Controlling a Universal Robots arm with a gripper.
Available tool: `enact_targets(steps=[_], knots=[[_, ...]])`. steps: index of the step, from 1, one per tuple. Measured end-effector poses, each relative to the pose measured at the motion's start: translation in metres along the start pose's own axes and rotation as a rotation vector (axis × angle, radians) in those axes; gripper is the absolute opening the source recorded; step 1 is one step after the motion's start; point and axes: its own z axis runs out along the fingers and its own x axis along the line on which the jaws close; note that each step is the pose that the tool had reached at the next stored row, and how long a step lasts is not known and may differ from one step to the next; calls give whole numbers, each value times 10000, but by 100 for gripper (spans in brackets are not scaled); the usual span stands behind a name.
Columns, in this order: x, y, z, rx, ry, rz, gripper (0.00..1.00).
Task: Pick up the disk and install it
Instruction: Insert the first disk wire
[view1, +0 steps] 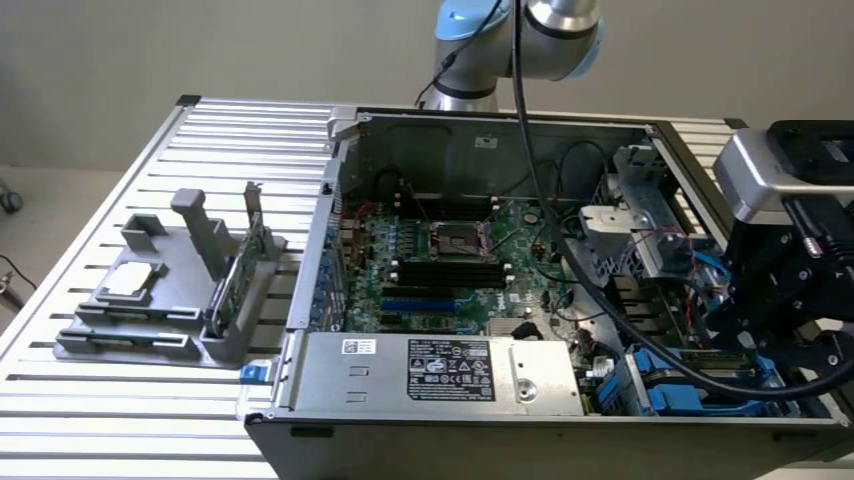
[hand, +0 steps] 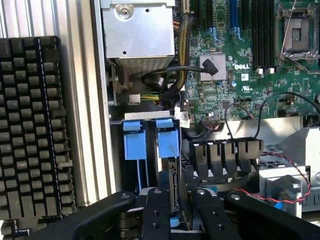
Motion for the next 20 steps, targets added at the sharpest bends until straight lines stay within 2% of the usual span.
enact_targets(steps=[10,13,18,20], knots=[[0,0,0,134,1,1513,25],[0,0,0,146,-2,1912,25],[0,0,0,128,8,2563,25],[0,-1,0,148,9,2858,25]])
